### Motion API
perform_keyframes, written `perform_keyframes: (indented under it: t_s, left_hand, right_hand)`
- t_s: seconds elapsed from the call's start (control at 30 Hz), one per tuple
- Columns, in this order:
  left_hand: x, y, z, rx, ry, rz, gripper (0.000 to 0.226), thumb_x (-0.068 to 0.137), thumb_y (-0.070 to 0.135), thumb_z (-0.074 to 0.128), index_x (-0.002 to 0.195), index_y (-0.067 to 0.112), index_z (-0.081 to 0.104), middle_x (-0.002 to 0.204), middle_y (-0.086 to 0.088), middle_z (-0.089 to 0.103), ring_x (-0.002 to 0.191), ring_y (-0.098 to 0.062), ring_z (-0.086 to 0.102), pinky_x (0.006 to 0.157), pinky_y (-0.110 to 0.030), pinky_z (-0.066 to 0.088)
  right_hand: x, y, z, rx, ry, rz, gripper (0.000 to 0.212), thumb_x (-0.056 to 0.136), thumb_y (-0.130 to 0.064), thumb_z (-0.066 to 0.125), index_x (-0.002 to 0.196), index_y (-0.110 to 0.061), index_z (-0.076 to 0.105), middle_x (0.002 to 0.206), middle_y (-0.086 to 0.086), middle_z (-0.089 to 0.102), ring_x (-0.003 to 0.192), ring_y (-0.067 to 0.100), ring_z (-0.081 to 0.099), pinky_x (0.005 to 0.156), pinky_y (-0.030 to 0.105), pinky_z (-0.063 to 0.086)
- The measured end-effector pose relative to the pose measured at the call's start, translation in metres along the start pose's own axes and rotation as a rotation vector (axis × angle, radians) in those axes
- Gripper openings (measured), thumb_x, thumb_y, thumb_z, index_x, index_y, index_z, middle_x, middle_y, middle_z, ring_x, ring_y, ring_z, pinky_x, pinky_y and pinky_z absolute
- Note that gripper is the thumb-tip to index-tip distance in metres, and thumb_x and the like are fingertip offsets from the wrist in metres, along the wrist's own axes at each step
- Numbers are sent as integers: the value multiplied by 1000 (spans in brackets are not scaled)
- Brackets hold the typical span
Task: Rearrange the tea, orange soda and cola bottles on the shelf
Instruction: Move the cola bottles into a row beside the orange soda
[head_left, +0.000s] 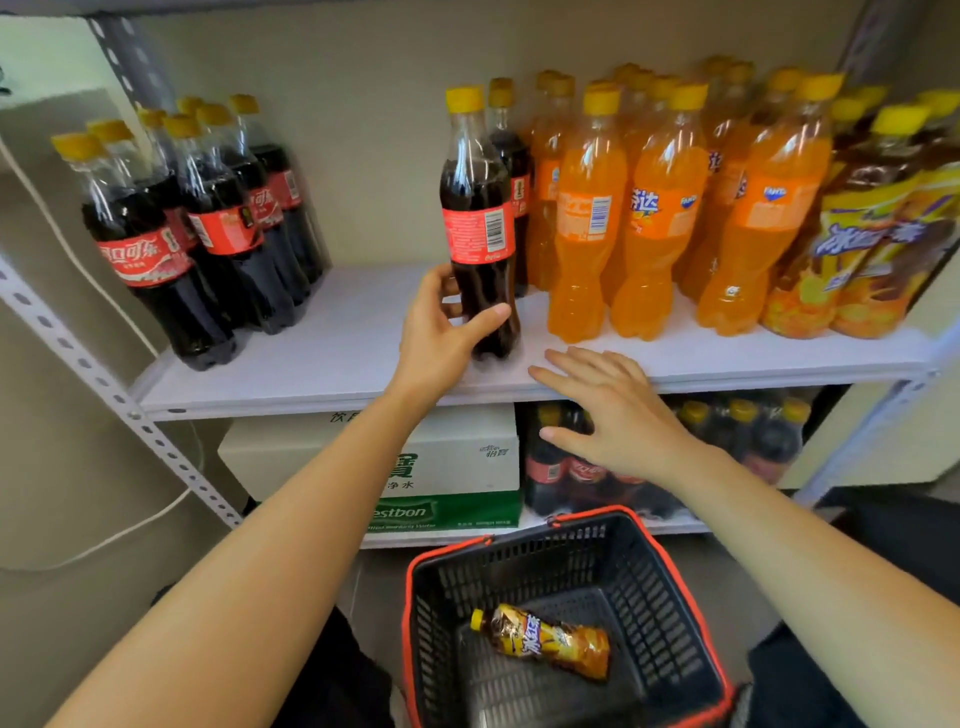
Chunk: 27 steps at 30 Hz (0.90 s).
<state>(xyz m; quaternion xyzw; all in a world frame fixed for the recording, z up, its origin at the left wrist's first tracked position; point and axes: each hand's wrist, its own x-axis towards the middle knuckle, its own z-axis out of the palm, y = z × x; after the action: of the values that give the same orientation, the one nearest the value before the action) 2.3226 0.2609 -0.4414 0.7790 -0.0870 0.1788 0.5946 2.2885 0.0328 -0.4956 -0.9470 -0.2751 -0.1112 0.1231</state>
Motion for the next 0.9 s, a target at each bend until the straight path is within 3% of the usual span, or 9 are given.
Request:
perform_keyframes:
  t_s: [0.13,0.37,0.53,0.7,0.9]
  left_hand:
    - [23,-11,21,98,15,25,65,84,27,84,137,14,50,132,1,62,114,-16,63,95,-34,54]
    - [52,-20,45,122,70,19,66,84,28,83,138,14,48,133,-2,61,118,-21,61,100,-48,53]
    - [58,-24,51,145,83,29,67,85,30,83,139,13,46,136,-5,60,118,-20,61,98,-41,55]
    - [55,-25,41,146,-35,-34,66,87,29,82,140,12,48,139,-5,60,120,-17,59,100,-34,52]
    - [24,-32,-24,389,-149,-43,41,88,33,80,125,22,66,118,4,69,111,-18,64,99,-43,52]
  right_hand:
    - [-2,2,6,-38,24,-10,72,96,-60,53,159,-38,27,169,-8,21,156,17,14,125,41,3]
    - [-2,3,8,2,70,-12,68,96,-51,61,157,-35,36,166,-6,30,155,19,22,124,42,9]
    - [-2,2,8,28,75,4,65,96,-47,61,156,-34,38,165,-6,31,155,17,21,124,41,8]
    - [-1,-3,3,48,44,27,63,98,-46,60,156,-35,37,166,-7,30,154,16,19,124,39,5]
    - [5,-16,-4,31,42,113,56,97,-53,57,149,-33,48,160,-7,41,149,18,30,121,43,16]
